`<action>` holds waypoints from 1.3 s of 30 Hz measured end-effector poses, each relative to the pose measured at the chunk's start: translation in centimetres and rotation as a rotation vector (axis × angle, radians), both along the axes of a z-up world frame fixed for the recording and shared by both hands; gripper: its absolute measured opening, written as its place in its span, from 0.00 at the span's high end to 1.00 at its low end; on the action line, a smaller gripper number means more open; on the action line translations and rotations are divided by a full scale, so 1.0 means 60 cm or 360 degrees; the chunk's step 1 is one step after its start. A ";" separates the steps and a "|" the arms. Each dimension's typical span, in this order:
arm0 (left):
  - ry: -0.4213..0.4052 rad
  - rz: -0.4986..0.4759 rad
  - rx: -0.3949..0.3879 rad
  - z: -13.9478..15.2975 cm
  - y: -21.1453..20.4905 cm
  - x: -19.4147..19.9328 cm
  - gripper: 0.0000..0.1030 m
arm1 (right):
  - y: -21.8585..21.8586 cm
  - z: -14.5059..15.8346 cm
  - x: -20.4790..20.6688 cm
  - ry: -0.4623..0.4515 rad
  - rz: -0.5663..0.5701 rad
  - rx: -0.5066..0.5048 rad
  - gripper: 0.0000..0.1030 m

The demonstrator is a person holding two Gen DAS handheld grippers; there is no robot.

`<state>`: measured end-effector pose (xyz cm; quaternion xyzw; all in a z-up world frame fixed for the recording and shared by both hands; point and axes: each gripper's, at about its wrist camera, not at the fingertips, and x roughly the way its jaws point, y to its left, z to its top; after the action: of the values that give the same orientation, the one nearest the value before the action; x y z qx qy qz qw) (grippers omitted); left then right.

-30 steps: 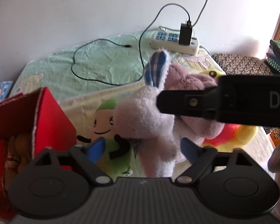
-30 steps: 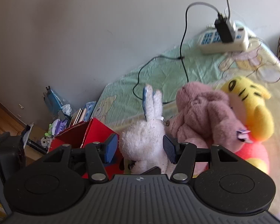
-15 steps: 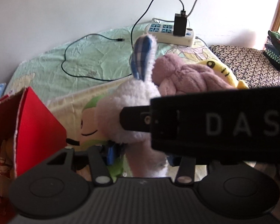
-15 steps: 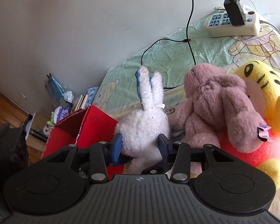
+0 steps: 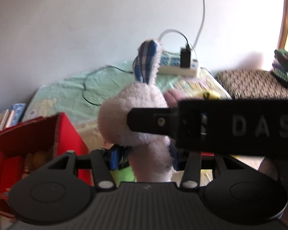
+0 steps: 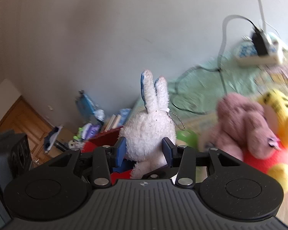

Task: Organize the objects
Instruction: 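Grasp the white bunny plush with the right gripper and lift it, then carry the white bunny to the red box and release it inside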

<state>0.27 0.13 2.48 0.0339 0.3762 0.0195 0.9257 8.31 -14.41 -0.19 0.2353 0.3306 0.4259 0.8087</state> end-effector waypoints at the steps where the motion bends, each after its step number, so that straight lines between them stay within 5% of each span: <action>1: -0.0026 0.0021 0.0007 0.008 0.006 -0.006 0.53 | 0.004 0.005 -0.003 -0.0031 0.0016 0.0020 0.56; 12: -0.0211 0.0304 0.0137 0.056 0.119 -0.077 0.52 | 0.152 0.049 -0.008 -0.0091 0.0276 0.0176 0.56; 28: 0.0043 0.0455 0.0105 -0.024 0.472 -0.122 0.52 | 0.476 -0.022 -0.039 0.0552 0.0436 0.0073 0.57; 35: 0.0145 0.0439 0.0089 -0.066 0.541 -0.121 0.51 | 0.542 -0.054 -0.040 0.0747 0.0400 -0.0095 0.57; 39: 0.0114 0.0393 0.0104 -0.068 0.553 -0.126 0.38 | 0.568 -0.071 -0.031 0.0810 0.0368 -0.0130 0.55</action>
<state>-7.27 33.34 -1.60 0.0180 0.4096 0.1443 0.9006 6.46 19.70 -4.44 0.2628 0.5645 0.4288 0.6545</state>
